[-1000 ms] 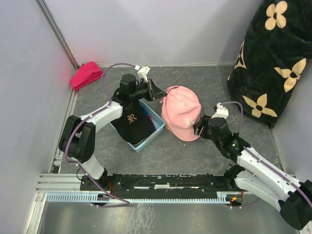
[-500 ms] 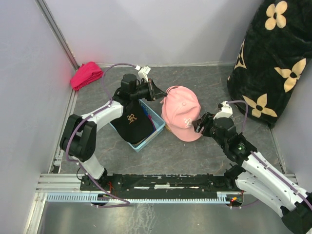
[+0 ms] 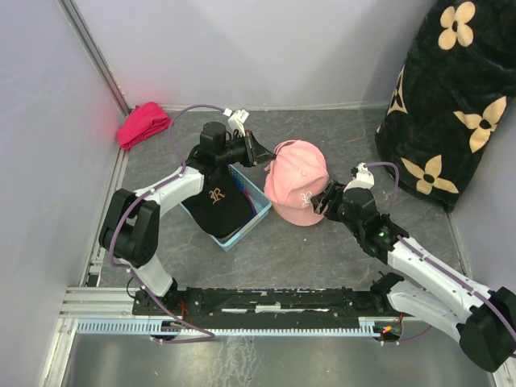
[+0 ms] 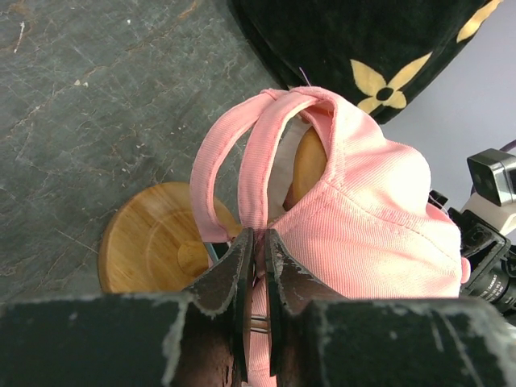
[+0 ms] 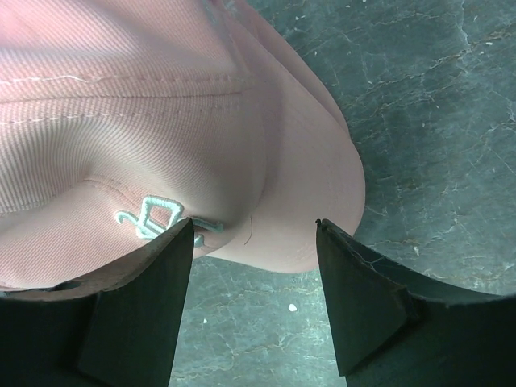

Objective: Stack the hats
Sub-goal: Stack the hat on the hat.

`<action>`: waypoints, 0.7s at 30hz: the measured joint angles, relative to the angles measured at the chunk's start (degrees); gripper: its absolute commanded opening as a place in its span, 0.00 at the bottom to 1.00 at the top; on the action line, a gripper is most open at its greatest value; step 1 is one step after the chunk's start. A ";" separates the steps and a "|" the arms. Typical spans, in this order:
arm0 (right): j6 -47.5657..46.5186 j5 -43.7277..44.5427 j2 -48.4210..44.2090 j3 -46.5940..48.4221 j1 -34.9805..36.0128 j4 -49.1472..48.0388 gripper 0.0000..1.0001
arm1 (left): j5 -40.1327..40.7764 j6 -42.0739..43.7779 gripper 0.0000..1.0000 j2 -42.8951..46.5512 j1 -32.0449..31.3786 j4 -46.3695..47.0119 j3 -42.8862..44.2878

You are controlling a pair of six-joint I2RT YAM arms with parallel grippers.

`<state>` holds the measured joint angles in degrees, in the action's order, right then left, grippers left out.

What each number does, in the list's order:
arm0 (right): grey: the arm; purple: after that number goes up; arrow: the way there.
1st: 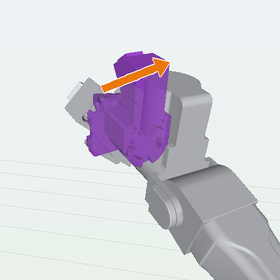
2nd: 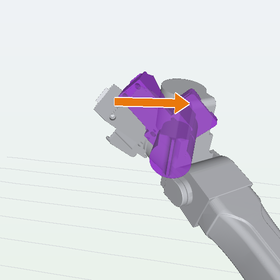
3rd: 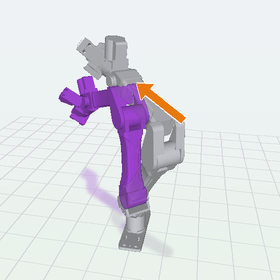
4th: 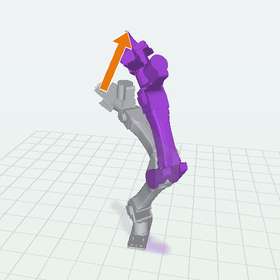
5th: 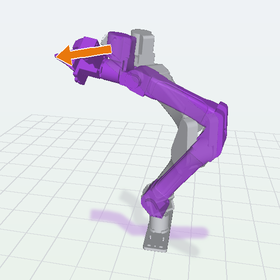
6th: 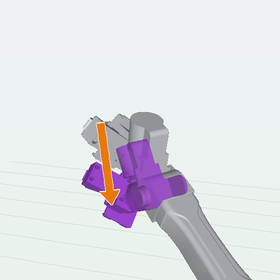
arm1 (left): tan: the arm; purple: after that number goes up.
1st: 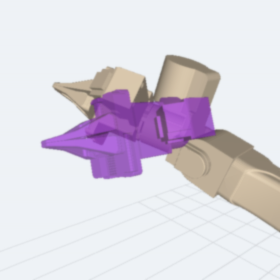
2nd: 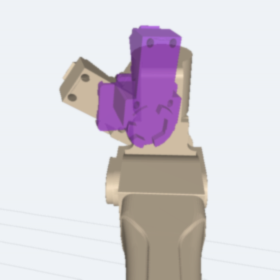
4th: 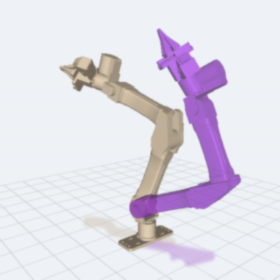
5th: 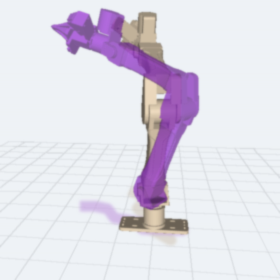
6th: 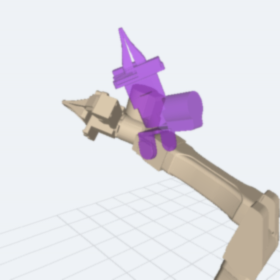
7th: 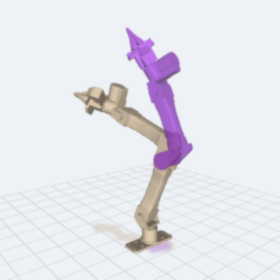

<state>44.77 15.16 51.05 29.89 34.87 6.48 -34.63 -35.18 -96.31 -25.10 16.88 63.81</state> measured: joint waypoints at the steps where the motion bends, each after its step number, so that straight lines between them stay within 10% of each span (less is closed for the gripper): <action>1: 0.26 0.31 0.55 -0.13 0.00 -0.61 0.70 | 0.09 0.02 0.16 0.00 0.02 -0.07 0.00; 21: -0.15 3.67 -2.21 -1.81 0.00 5.84 0.70 | 6.73 1.68 0.21 0.00 -0.09 -6.80 0.63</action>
<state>44.62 18.83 48.84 28.08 34.87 12.32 -27.90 -33.50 -96.31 -25.19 10.09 64.45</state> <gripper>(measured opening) 0.703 0.190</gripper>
